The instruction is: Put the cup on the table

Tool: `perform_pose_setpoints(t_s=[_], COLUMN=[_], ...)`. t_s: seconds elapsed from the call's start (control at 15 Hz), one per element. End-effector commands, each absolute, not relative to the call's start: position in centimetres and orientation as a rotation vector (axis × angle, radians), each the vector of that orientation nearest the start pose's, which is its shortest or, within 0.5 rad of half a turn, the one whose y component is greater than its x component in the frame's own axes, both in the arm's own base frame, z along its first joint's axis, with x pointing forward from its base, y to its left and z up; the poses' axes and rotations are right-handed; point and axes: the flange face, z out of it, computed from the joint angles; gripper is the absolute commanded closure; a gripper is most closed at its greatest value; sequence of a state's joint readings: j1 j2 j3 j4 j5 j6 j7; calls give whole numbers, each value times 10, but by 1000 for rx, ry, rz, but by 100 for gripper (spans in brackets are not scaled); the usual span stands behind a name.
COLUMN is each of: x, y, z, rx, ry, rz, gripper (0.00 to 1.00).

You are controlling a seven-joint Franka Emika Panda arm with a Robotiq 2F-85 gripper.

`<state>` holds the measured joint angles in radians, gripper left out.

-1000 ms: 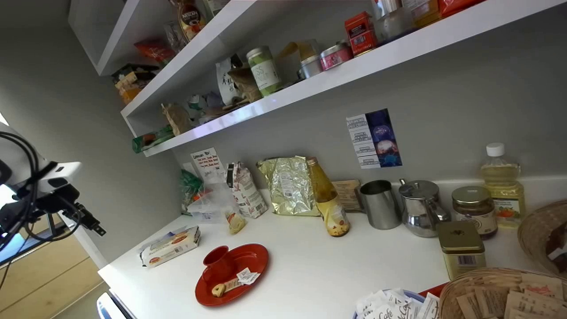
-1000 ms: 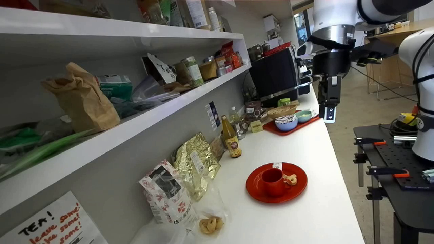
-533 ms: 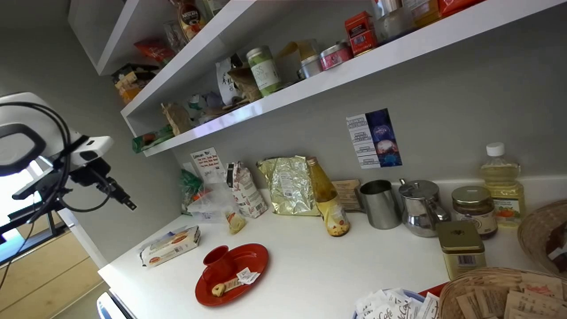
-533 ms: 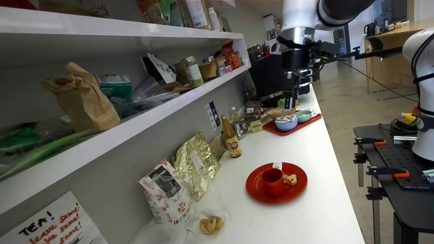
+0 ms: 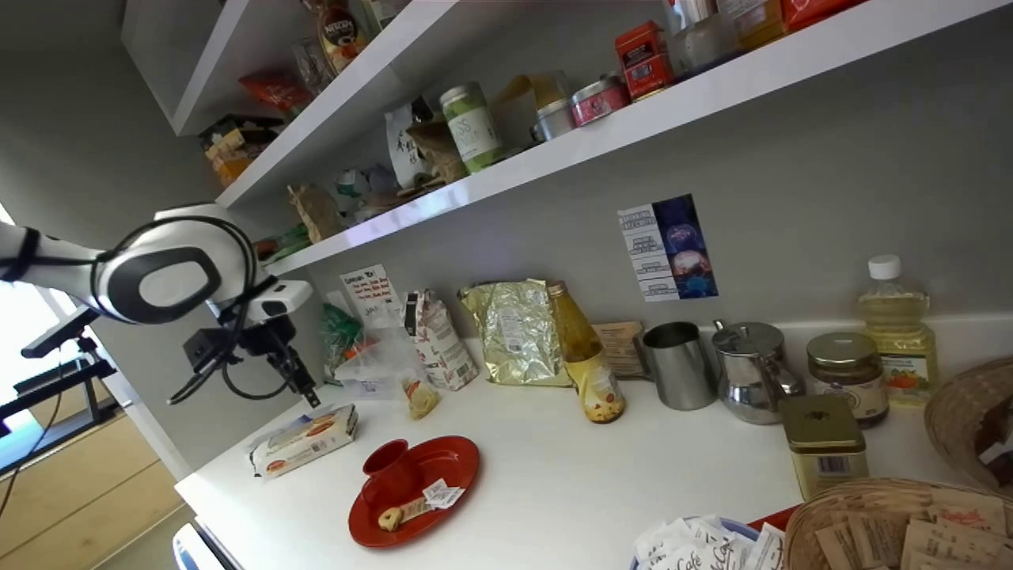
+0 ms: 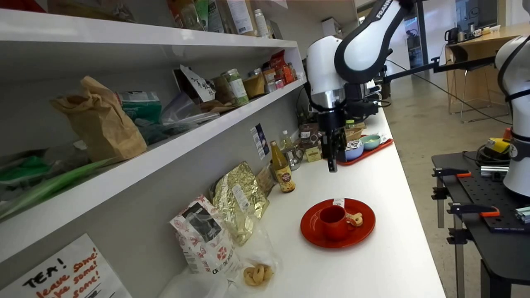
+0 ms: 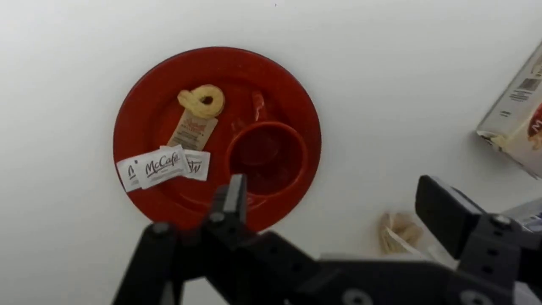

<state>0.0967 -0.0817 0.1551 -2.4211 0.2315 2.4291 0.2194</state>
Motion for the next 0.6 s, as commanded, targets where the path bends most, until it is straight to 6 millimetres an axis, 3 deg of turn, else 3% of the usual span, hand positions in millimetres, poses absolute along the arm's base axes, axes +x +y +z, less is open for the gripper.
perform_pose_setpoints(t_s=[0.0,0.27,0.53], x=[492,499,513], y=[128,119,104], z=[301,263,249], rx=[-2992,-2992,-3008], ry=[213,242,311], rz=[96,224,244], gripper=[0,0,0])
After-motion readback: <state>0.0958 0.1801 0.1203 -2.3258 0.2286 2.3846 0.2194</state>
